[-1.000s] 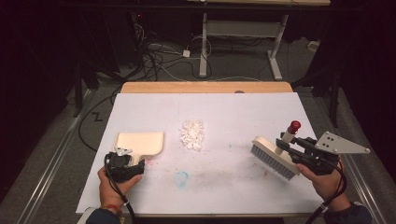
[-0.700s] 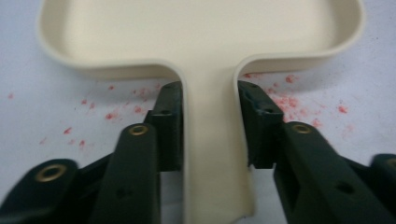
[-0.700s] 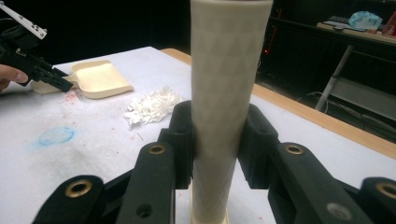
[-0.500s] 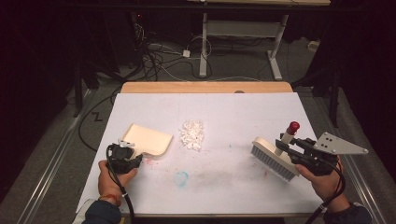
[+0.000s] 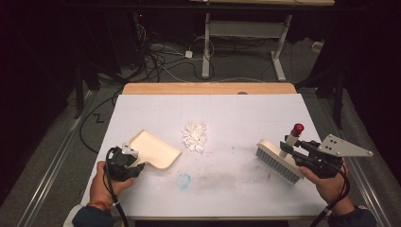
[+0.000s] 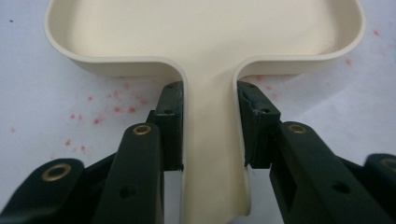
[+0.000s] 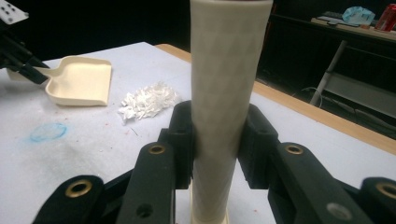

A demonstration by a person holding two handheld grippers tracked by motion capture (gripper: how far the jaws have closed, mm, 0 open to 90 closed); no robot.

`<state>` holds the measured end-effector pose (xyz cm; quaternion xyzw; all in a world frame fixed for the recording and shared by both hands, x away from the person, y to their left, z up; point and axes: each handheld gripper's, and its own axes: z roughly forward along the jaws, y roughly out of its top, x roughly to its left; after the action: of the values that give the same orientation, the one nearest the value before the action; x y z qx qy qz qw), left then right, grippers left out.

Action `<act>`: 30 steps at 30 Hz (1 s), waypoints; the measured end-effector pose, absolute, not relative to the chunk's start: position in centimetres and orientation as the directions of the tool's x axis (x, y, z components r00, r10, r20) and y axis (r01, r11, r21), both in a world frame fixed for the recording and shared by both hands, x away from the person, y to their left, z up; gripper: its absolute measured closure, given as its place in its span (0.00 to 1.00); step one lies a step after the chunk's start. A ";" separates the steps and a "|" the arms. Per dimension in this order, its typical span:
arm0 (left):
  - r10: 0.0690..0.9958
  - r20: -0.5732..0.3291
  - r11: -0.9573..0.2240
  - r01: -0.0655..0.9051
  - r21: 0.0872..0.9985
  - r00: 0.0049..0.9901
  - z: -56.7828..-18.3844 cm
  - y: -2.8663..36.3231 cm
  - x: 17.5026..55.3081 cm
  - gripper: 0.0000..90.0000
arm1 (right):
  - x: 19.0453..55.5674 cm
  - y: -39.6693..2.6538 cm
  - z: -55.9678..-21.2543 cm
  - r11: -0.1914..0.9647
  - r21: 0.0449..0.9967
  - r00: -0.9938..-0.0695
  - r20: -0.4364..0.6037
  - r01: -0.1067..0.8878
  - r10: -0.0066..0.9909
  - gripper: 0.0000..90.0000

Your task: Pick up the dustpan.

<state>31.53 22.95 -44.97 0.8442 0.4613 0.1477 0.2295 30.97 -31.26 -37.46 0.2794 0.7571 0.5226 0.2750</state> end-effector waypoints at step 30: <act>0.809 0.019 -0.522 0.704 0.482 0.588 -46.4 22.0 28.8 0.70 | 33.3 -29.6 -37.5 0.266 0.944 -0.682 -0.065 0.195 0.729 0.79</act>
<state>28.81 22.01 -46.45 0.8641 0.4376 0.1209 0.2174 33.26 -29.64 -37.48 0.3064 0.7535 0.5227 0.2553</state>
